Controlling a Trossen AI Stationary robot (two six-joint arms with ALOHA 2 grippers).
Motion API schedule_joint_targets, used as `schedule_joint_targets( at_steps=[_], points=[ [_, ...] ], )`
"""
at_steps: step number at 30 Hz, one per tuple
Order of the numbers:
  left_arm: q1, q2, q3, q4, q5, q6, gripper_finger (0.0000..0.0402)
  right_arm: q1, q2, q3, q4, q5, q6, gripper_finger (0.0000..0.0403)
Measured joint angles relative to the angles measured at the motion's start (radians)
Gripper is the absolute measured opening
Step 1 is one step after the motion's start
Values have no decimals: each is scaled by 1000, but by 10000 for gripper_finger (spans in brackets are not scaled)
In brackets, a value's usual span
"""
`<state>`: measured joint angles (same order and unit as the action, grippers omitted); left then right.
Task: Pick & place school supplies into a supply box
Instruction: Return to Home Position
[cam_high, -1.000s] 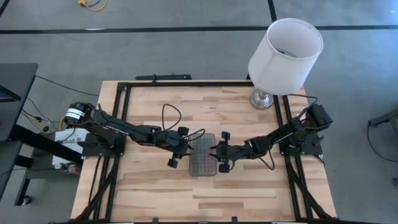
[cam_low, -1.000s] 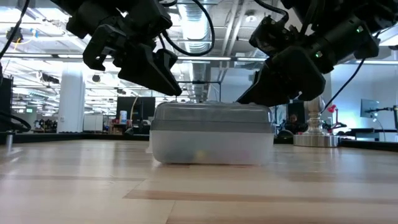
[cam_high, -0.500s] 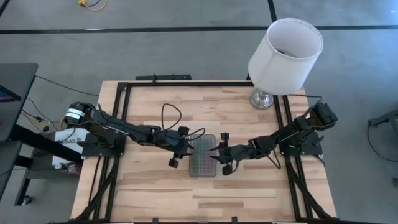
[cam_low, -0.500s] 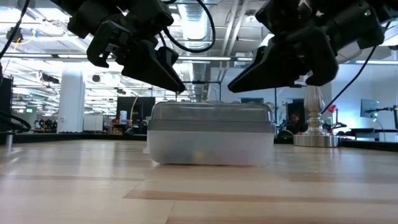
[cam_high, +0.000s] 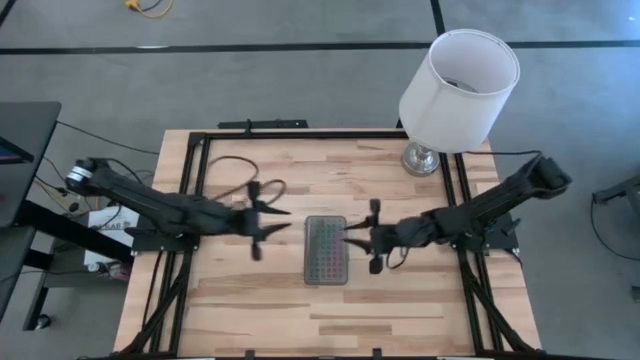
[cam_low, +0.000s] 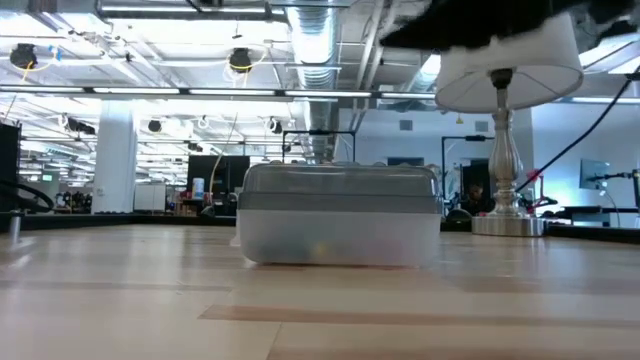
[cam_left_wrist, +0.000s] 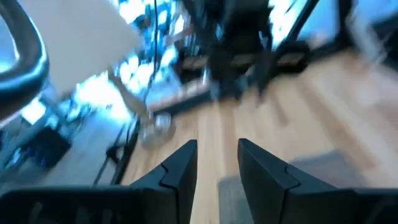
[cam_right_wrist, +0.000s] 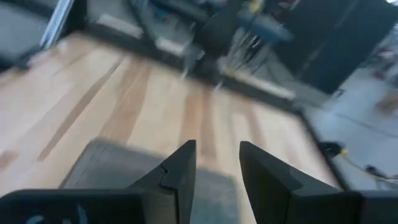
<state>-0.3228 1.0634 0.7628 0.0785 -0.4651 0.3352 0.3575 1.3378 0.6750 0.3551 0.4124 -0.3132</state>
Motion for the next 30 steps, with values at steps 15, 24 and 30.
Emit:
schedule_joint_targets(
  at_steps=[15,24,30],
  points=[
    [-60,-429,-263,23,-71,16,112,-137,-399,-136,-139,-195,-115,120],
    [209,-607,-422,243,351,50,112,-370,-545,-278,38,-522,-113,120],
    [340,-603,-431,175,435,17,112,-460,-553,-315,42,-575,-79,120]
  ],
)
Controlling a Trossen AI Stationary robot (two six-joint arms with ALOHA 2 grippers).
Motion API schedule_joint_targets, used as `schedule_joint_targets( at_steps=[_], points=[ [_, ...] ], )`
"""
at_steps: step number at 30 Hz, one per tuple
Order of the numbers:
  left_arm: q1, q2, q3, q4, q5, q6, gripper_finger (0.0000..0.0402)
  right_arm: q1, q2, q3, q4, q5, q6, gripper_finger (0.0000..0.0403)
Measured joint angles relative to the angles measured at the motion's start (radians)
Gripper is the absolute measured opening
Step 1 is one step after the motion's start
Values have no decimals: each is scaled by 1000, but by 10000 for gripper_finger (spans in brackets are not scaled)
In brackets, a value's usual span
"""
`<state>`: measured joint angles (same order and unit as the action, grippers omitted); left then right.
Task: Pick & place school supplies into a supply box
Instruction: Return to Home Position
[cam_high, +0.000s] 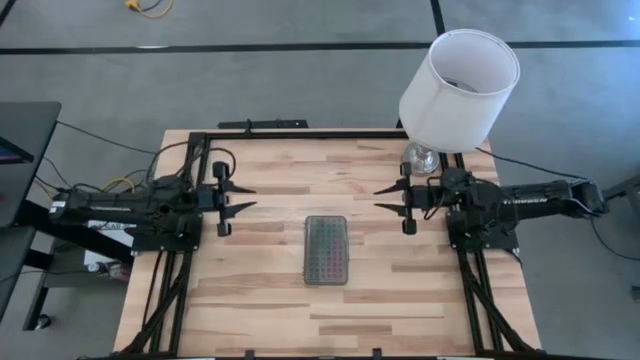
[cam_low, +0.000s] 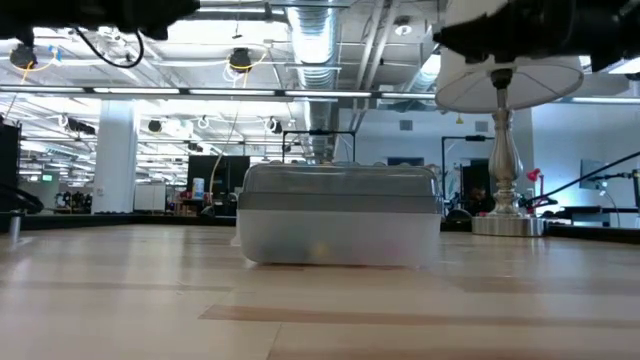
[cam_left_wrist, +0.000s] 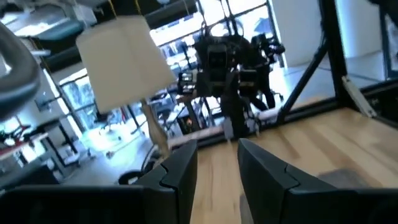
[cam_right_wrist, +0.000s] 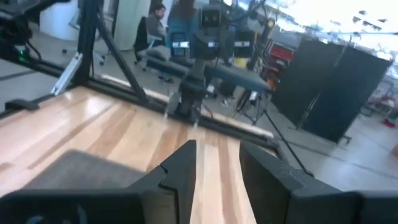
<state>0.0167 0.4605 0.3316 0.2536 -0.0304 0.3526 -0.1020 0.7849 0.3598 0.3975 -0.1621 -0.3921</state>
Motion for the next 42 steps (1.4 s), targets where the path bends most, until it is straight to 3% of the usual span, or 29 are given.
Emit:
schedule_joint_targets(
  at_steps=[11,19,36,42],
  points=[
    [13,-136,-193,84,-62,-44,112,-115,-156,-229,176,-5,81,120],
    [13,-258,-285,98,-68,-59,112,-175,-310,-345,179,-102,147,120],
    [-24,-454,-322,-103,-85,-79,112,-16,-358,-353,57,11,114,120],
    [-29,-460,-322,-124,-81,-53,112,33,-405,-353,-5,41,114,120]
  ],
)
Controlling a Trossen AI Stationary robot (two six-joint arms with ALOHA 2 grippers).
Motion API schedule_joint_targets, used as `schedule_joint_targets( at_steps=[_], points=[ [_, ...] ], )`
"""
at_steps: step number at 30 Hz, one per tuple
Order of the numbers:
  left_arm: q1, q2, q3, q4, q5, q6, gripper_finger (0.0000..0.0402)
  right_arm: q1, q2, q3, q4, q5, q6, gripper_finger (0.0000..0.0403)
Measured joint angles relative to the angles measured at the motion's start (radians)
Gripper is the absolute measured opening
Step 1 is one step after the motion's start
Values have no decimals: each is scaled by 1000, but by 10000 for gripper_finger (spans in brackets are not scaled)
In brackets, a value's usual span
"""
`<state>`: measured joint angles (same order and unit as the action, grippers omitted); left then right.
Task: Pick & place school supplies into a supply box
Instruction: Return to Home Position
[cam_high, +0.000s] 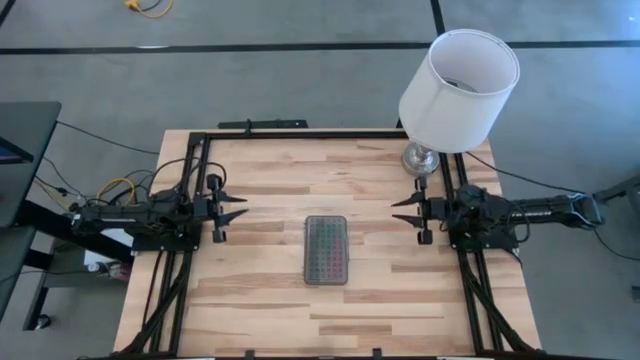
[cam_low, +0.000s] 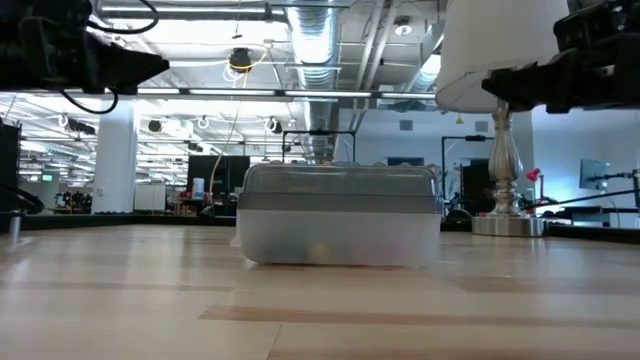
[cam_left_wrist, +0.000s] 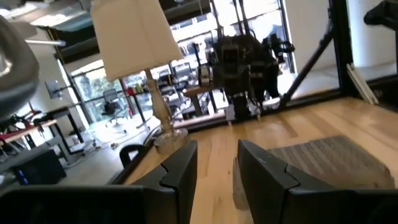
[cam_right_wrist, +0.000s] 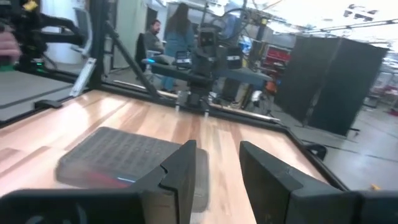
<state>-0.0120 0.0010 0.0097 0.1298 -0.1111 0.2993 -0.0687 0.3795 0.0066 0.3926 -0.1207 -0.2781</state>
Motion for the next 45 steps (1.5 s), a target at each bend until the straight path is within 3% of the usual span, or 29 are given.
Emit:
schedule_joint_targets(
  at_steps=[5,11,22,33,45],
  points=[
    [0,0,0,-39,1,-3,112,35,-54,0,-44,66,-10,120],
    [0,1,-1,-45,59,-3,112,62,-145,0,-162,70,-18,120],
    [0,1,-2,-50,59,2,112,68,-378,-1,-369,70,-12,120],
    [0,1,-2,-72,21,-15,112,66,-373,-1,-379,132,45,120],
    [0,6,-3,-80,20,-30,112,67,-374,-1,-379,130,51,120]
  ],
)
